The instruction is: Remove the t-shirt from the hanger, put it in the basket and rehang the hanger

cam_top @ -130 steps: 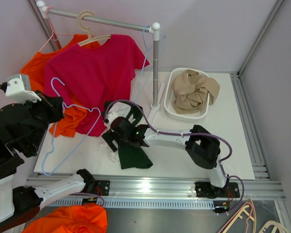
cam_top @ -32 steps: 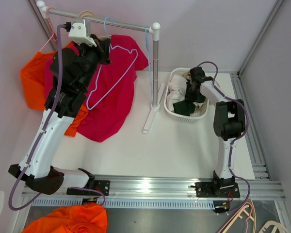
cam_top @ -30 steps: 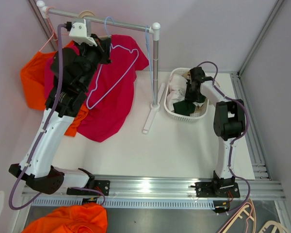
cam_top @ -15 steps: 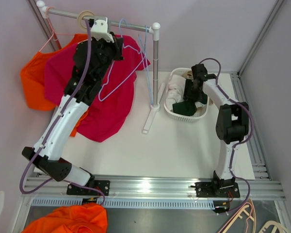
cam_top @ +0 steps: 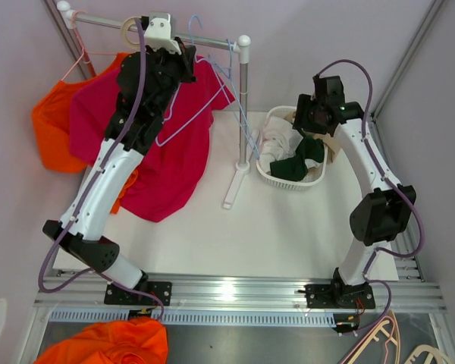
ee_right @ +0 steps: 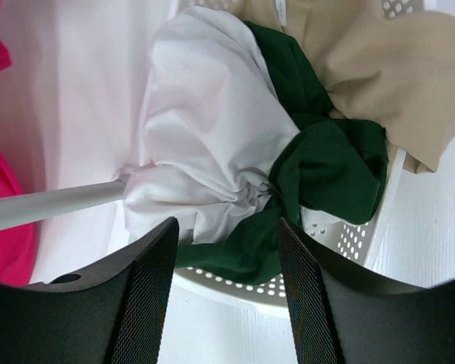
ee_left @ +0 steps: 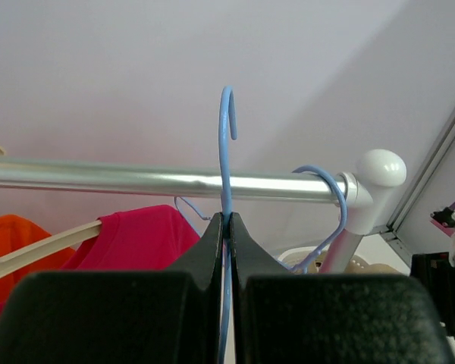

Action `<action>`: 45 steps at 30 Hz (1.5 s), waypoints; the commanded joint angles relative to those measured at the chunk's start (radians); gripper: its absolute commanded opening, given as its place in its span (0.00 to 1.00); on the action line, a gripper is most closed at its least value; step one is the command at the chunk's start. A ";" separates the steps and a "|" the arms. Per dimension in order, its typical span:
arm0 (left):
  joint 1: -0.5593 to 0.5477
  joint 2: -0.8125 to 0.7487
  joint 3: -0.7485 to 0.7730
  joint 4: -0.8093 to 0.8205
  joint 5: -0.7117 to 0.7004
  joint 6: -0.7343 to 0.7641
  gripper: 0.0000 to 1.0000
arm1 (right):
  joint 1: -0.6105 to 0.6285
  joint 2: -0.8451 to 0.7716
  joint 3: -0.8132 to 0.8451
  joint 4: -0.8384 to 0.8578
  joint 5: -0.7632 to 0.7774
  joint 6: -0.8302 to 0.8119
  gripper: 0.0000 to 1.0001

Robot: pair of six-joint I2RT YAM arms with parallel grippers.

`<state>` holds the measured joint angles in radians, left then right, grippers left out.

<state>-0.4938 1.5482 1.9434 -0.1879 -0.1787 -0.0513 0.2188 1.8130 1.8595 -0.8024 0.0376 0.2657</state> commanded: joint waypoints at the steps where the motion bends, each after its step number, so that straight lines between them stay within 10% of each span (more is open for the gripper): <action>1: 0.009 0.039 0.071 0.028 0.019 0.016 0.01 | 0.011 -0.072 0.020 0.023 -0.022 -0.028 0.59; 33: -0.058 0.021 -0.086 0.082 -0.080 0.080 0.01 | 0.011 -0.268 -0.132 0.170 -0.113 -0.003 0.60; 41: -0.063 0.026 -0.084 0.076 -0.108 0.087 0.09 | 0.011 -0.273 -0.140 0.172 -0.123 0.001 0.61; 45: -0.063 0.016 -0.083 0.068 -0.104 0.091 0.34 | 0.010 -0.274 -0.143 0.174 -0.130 0.003 0.61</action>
<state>-0.5499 1.6142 1.8603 -0.1432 -0.2676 0.0280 0.2298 1.5761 1.7168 -0.6598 -0.0742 0.2611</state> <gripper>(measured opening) 0.296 0.611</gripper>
